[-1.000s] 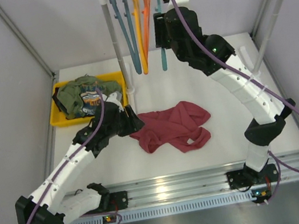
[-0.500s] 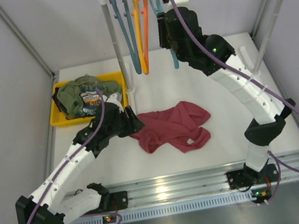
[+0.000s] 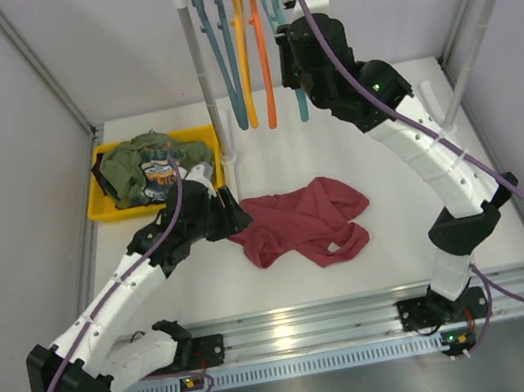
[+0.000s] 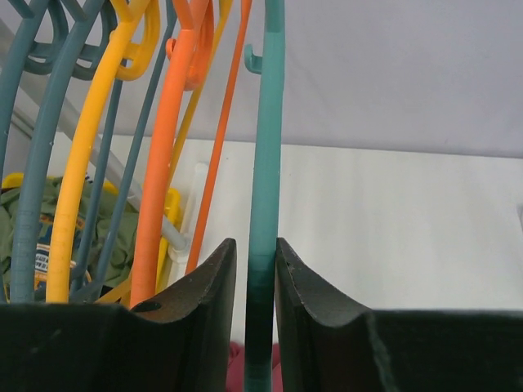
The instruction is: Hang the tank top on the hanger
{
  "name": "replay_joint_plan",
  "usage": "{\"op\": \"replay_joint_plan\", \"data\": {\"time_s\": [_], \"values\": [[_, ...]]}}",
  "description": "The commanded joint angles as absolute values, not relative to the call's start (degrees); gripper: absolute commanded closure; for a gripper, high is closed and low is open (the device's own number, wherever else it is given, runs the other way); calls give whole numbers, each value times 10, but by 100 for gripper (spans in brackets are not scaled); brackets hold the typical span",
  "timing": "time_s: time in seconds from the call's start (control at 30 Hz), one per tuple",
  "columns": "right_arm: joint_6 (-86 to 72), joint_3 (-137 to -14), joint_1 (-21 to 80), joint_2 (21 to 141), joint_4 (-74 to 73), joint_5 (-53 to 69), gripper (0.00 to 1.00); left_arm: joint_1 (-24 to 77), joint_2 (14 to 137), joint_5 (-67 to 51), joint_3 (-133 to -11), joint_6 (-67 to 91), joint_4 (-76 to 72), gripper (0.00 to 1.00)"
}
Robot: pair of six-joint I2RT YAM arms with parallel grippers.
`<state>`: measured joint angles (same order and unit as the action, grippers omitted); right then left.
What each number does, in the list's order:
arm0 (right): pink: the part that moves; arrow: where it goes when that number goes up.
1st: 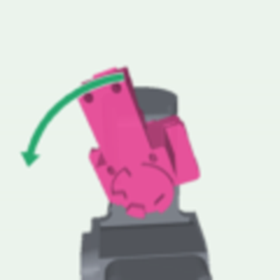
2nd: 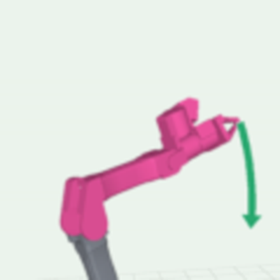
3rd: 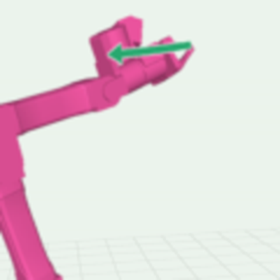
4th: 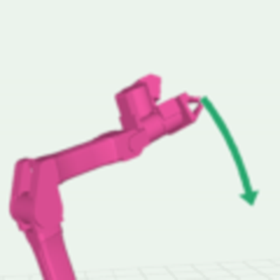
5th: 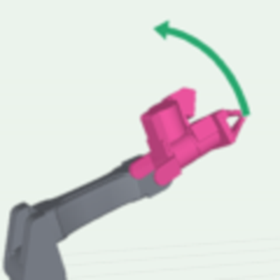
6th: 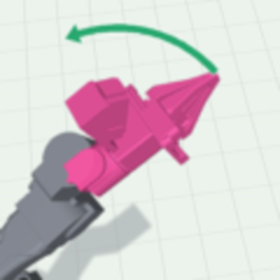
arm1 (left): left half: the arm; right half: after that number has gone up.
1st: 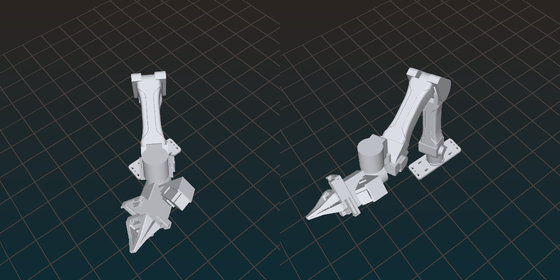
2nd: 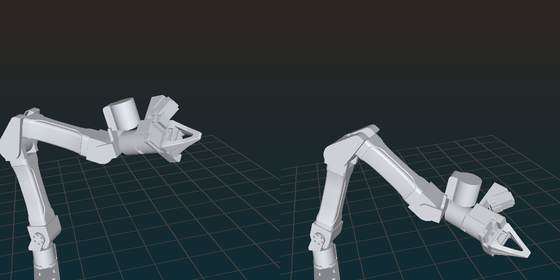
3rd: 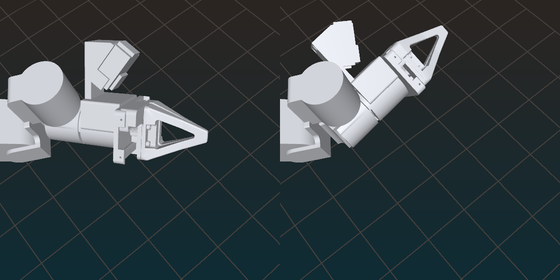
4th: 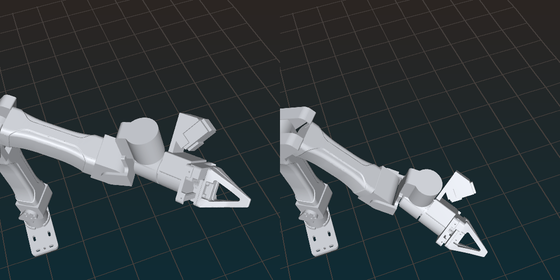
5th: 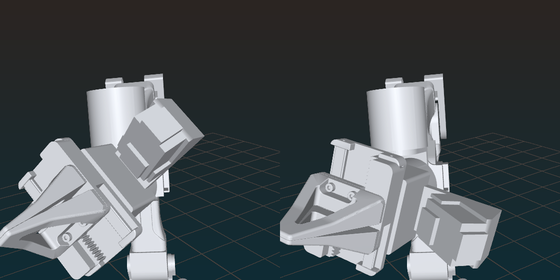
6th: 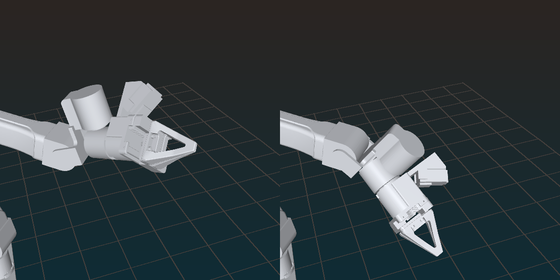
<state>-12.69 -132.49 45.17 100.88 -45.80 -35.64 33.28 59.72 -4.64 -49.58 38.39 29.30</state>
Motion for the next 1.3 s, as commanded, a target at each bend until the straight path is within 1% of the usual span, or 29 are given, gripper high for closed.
{"op": "replay_joint_plan", "data": {"time_s": [0.0, 0.13, 0.23, 0.37, 0.5, 0.6, 0.83, 1.03, 1.27], "values": [[-142, -1339, 441, 1005, -475, -326, 75, 330, 585, -42, -494, 381, 294, 43], [-147, -1329, 435, 997, -477, -313, 75, 330, 585, -42, -495, 382, 295, 43], [-145, -1329, 433, 993, -480, -308, 77, 329, 586, -43, -494, 384, 295, 43], [-146, -1329, 432, 992, -484, -308, 85, 330, 586, -41, -493, 386, 295, 43], [-145, -1337, 432, 995, -490, -317, 95, 330, 587, -41, -493, 387, 295, 43], [-144, -1339, 431, 993, -486, -323, 100, 329, 587, -40, -492, 388, 296, 43], [-136, -1330, 431, 978, -450, -345, 100, 329, 585, -38, -490, 388, 298, 43], [-124, -1284, 430, 943, -375, -351, 100, 330, 587, -38, -490, 388, 297, 43], [-118, -1252, 425, 917, -331, -352, 100, 330, 591, -39, -488, 388, 294, 43]]}}
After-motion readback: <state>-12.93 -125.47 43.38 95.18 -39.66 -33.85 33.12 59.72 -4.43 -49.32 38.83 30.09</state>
